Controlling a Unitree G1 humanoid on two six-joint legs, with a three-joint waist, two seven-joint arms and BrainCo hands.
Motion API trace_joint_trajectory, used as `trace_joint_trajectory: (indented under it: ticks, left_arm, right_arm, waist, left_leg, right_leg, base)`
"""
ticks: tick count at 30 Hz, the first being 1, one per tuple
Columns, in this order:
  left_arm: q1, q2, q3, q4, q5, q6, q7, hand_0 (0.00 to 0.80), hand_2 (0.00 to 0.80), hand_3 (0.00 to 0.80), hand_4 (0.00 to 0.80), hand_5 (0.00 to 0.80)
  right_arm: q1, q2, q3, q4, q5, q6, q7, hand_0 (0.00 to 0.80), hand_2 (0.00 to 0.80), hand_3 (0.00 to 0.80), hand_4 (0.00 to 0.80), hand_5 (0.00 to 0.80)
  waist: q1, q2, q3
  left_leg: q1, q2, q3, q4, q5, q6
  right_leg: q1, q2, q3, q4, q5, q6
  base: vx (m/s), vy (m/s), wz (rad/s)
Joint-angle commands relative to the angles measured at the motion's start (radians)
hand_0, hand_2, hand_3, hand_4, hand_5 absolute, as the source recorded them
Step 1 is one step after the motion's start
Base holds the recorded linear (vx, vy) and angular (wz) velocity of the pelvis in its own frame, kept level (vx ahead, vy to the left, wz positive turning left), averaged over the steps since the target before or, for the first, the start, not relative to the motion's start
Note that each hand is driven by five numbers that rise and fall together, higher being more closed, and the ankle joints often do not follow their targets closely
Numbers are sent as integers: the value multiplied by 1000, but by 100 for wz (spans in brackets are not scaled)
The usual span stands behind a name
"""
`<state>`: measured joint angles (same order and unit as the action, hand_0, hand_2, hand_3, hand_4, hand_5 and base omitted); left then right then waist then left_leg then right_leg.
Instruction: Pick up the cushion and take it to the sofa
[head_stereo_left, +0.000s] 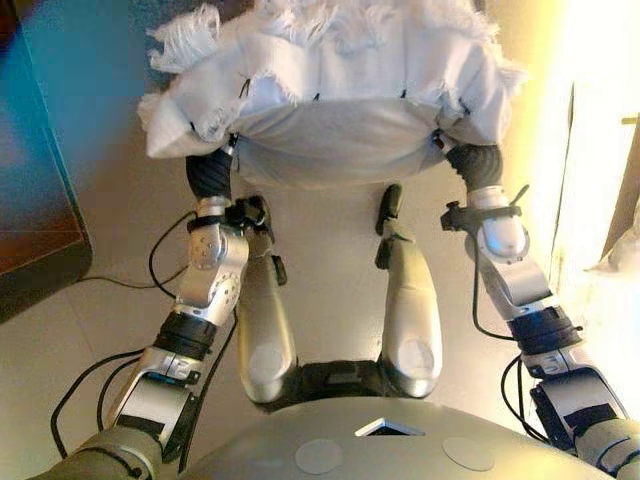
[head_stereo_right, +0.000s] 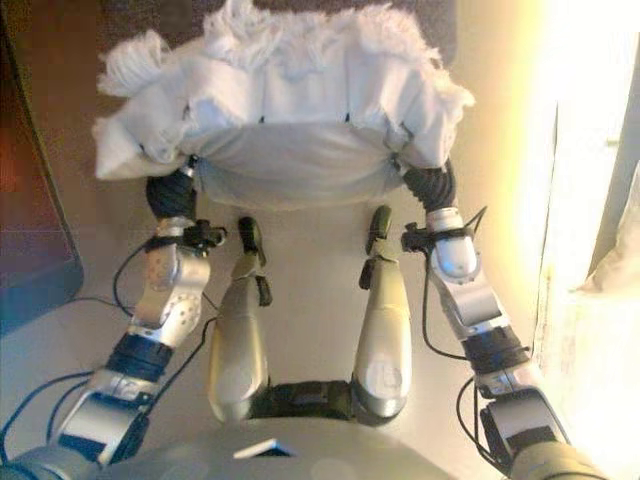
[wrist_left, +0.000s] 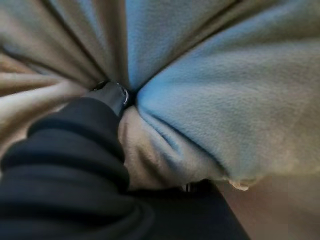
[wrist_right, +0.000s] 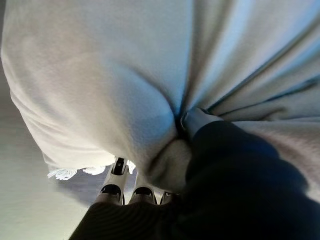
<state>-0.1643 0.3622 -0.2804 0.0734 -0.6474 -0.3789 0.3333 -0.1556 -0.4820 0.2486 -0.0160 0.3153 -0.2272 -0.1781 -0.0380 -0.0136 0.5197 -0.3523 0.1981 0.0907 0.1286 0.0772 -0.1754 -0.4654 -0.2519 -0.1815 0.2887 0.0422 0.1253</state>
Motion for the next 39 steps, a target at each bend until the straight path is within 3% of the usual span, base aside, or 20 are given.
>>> trace_joint_trajectory:
  ticks: [1,9,12,16,22,34,39]
  left_arm:
    - [-3,13,-4,-209,-20,-72,-108,800,800,800,800,800]
    - [190,21,33,-308,19,-95,-163,800,800,800,800,800]
    - [236,15,38,-339,17,-100,-172,800,800,800,800,800]
    - [260,13,31,-335,5,-48,-168,800,800,800,800,800]
    - [324,22,59,-341,-21,18,-206,800,800,800,800,800]
    - [329,47,77,-351,-39,26,-219,800,800,800,800,800]
    - [317,55,75,-345,-41,17,-200,800,800,800,800,800]
  right_arm:
    - [4,17,-6,-144,-71,-81,74,800,800,800,800,800]
    - [181,33,-36,-283,-88,-98,58,800,800,800,800,800]
    - [221,40,-44,-318,-86,-112,74,800,800,800,800,800]
    - [244,37,-28,-335,-65,-70,100,800,800,800,800,800]
    - [302,38,-33,-339,-26,-18,116,800,800,800,800,800]
    - [303,32,-16,-328,-30,-22,64,800,800,800,800,800]
    - [277,29,2,-316,-44,-21,58,800,800,800,800,800]
  waist:
    - [22,0,-101]
    - [35,-2,-309]
    - [35,0,-357]
    - [30,-1,-400]
    - [23,-2,-427]
    - [20,9,-427]
    - [23,10,-424]
  left_leg:
    - [-1,35,24,-19,47,23]
    - [283,44,55,-153,39,36]
    - [357,52,66,-194,37,33]
    - [416,61,76,-212,24,26]
    - [461,66,89,-216,10,30]
    - [469,79,70,-216,19,28]
    - [464,105,58,-216,41,17]
  right_leg:
    - [98,-58,-14,-125,75,82]
    - [395,-44,-60,-266,78,81]
    - [464,-39,-70,-307,81,80]
    - [528,-36,-90,-341,80,79]
    - [575,-29,-95,-352,66,70]
    - [597,1,-81,-342,33,48]
    - [599,37,-65,-323,2,22]
  base:
    - [107,39,13]
    - [178,33,10]
    - [103,44,3]
    - [40,17,3]
    - [30,-3,-3]
    - [24,-63,-3]
    - [24,-152,-2]
